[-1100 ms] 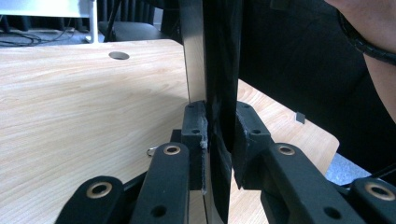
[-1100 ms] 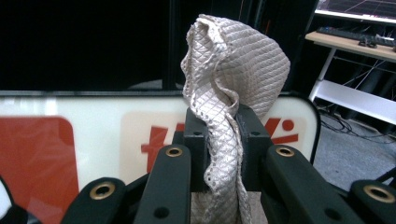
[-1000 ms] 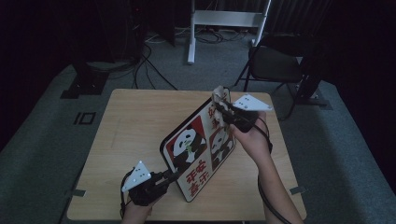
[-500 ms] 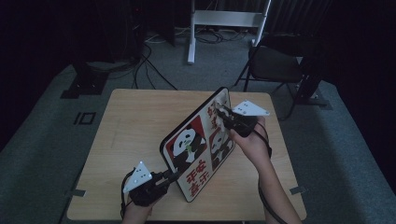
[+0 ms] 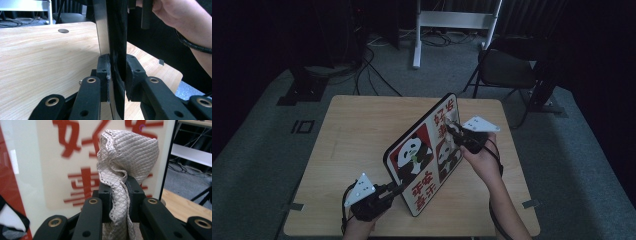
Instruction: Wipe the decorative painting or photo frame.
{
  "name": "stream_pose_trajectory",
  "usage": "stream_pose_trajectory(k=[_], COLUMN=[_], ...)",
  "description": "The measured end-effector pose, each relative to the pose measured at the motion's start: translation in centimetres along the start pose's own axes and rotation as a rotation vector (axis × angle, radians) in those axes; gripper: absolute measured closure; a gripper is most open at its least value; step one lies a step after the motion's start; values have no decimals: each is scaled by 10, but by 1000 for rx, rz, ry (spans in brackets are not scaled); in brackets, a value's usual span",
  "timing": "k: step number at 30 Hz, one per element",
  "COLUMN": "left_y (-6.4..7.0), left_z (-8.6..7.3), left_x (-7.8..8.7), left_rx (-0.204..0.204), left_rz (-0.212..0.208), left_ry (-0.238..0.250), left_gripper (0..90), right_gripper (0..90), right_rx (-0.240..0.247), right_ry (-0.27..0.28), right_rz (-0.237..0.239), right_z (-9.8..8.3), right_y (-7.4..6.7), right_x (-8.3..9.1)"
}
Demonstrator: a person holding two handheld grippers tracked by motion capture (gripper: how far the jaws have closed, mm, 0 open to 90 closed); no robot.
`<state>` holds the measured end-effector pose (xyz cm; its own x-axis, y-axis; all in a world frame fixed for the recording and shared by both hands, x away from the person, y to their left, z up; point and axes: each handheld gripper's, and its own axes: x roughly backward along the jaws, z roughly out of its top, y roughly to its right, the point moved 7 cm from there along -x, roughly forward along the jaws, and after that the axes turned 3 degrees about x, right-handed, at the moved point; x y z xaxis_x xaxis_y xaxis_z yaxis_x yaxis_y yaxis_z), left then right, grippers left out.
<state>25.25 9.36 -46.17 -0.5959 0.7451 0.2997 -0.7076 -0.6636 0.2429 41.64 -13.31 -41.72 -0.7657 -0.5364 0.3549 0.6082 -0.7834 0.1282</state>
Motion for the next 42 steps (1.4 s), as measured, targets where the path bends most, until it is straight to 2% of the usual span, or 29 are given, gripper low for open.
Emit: stream_pose_trajectory(k=[19, 21, 31, 42], left_y=[1, 0, 1, 1], left_z=[0, 0, 0, 0], left_x=[-1, -1, -1, -1], left_rx=[0, 3, 2, 3], left_rz=[-1, -8, -7, -8], left_ry=[3, 4, 5, 4], left_gripper=[767, 767, 767, 767], right_gripper=[776, 775, 775, 775], right_rx=[-42, -45, -70, -96], right_ry=[-60, -82, -129, -211], right_rz=[-1, -3, -5, -9], right_z=[-38, -49, -78, -116], right_y=[4, 5, 7, 8], right_x=[-5, -6, -9, -13])
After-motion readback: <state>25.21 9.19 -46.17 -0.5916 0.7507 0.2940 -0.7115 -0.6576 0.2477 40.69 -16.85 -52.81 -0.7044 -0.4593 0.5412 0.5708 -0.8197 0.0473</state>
